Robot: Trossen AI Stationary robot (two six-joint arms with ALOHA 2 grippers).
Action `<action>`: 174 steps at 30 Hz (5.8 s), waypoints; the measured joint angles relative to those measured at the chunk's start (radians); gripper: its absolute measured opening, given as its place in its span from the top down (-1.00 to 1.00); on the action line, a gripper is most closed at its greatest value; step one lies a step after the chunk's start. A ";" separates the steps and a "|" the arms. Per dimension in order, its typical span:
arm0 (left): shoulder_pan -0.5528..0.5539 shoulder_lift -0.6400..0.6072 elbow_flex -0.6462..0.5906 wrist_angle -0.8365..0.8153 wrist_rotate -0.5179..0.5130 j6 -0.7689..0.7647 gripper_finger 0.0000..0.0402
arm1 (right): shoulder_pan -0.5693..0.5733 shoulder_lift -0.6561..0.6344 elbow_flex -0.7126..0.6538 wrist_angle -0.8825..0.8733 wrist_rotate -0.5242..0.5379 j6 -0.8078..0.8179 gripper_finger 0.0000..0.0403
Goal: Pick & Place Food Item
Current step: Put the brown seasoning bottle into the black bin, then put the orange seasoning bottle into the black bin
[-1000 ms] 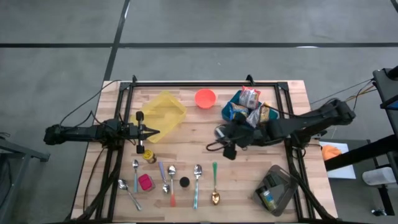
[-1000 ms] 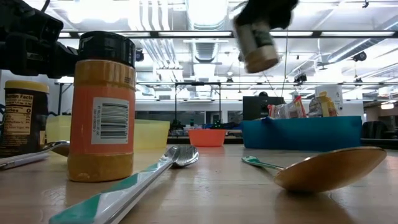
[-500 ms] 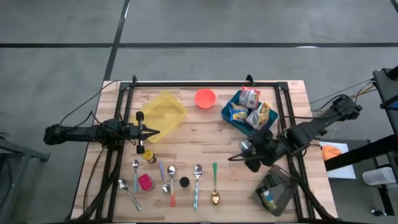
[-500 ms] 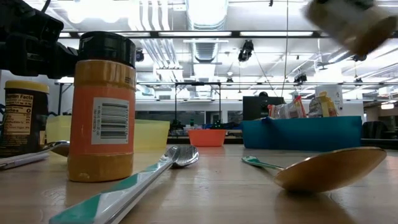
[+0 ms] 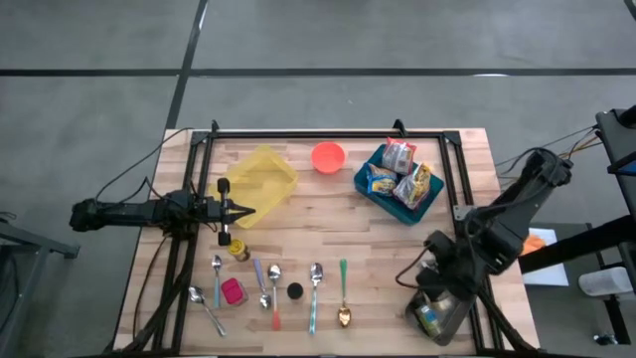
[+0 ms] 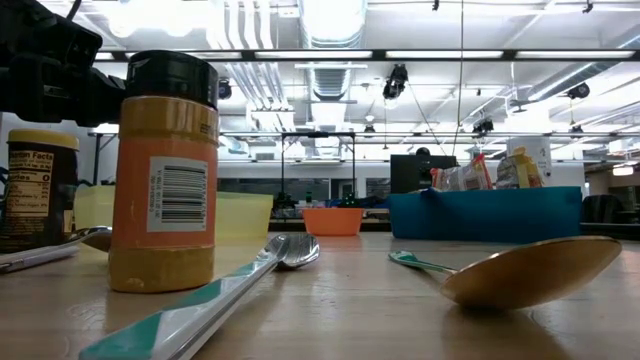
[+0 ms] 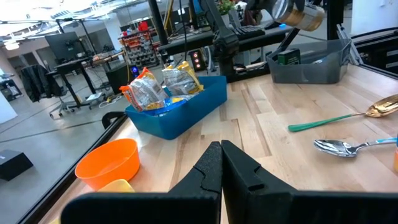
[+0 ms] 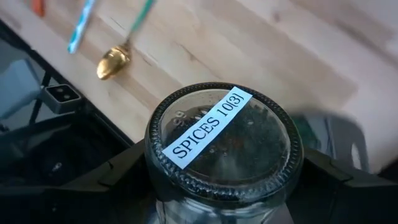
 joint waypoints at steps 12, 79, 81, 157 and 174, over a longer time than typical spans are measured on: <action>0.000 0.000 0.000 0.000 0.000 0.000 1.00 | 0.186 0.100 -0.009 -0.043 -0.055 0.469 -0.36; 0.000 0.000 0.000 0.000 0.000 0.000 1.00 | 0.213 0.545 0.142 -0.420 -0.067 0.523 -0.65; 0.000 0.000 0.000 0.000 0.000 0.000 1.00 | 0.213 0.536 0.153 -0.413 -0.077 0.522 -0.65; 0.000 0.000 0.000 0.000 0.000 0.000 1.00 | -0.613 0.213 -0.053 0.834 0.079 -1.766 -0.66; 0.000 0.000 0.000 0.000 0.000 0.000 1.00 | -0.561 0.233 -0.357 1.497 -0.103 -1.770 -0.66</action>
